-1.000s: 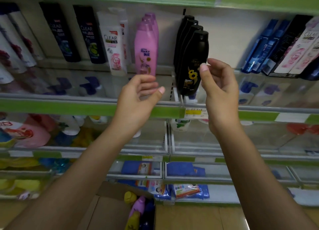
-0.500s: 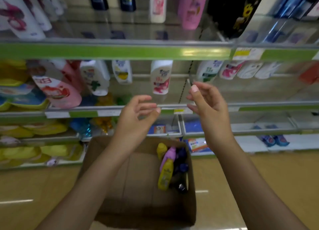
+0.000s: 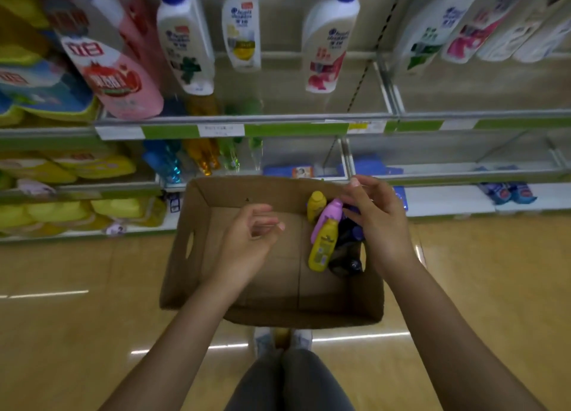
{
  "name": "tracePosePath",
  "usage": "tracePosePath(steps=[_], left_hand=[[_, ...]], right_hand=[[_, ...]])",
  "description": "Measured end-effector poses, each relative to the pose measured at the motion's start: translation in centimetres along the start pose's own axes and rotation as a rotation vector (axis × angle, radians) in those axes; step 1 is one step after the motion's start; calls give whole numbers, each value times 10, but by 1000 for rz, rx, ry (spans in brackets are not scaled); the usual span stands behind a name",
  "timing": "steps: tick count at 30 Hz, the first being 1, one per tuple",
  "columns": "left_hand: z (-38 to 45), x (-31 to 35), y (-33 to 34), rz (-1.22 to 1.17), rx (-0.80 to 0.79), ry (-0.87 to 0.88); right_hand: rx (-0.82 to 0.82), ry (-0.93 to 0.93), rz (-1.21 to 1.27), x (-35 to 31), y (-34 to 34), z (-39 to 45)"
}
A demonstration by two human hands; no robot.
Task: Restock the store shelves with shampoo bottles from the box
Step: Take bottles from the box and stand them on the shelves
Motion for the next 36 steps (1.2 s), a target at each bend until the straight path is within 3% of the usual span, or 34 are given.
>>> tracePosePath(steps=[7,14,22,25,28,36], left_hand=[[14,-53,78,41,-151,-90],[37,-86,172,235,-316,-48],[74,-126,262,416,-477,7],[83,-146,282,488,-525,-17],[86,-148,300,566,-569,82],[98,-152,309,659,-544,155]], right_hand=[[66,107,11,43,-49,10],[177,208,-39,83,-114,23],[184,288,-55,126,-152,33],[182,324,-48,139,-161,36],[193,355,-46,148,-170,38],[150,388,-37,162,-166,47]])
Point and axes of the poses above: each hand's wrist, its own z-axis towards the middle knuckle, its own y-axis out of the palm, x = y × z, the point moved 10 cm from there along z, towards the middle knuckle, and after that the axes turned 10 degrees about z, right-handed, at the moved point
